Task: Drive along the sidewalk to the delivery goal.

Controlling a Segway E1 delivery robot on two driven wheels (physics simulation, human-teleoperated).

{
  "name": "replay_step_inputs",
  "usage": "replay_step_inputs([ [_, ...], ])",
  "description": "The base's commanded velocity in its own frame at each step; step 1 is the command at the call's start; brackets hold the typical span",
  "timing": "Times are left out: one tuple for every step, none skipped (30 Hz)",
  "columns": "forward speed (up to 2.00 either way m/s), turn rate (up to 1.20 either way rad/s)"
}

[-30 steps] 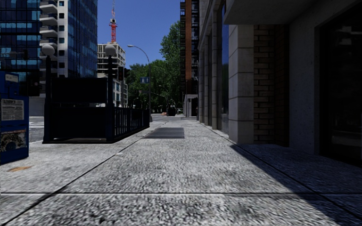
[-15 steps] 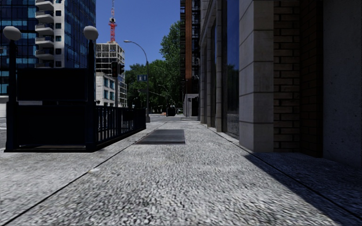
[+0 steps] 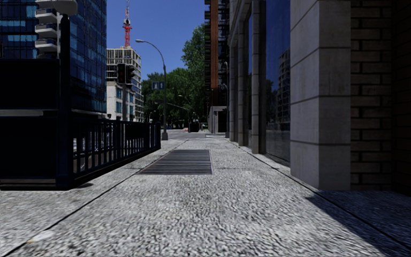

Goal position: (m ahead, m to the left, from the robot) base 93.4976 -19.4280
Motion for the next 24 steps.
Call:
replay_step_inputs([
  [2.0, 0.0],
  [2.0, 0.0],
  [2.0, 0.0],
  [2.0, 0.0],
  [2.0, 0.0],
  [2.0, 0.0],
  [2.0, 0.0],
  [2.0, 0.0],
  [2.0, 0.0],
  [2.0, 0.0],
  [2.0, 0.0],
  [2.0, 0.0],
  [2.0, 0.0],
  [2.0, 0.0],
  [2.0, 0.0],
  [2.0, 0.0],
  [2.0, 0.0],
  [2.0, 0.0],
  [2.0, 0.0],
  [2.0, 0.0],
  [2.0, 0.0],
  [2.0, 0.0],
  [2.0, 0.0],
  [2.0, 0.0],
])
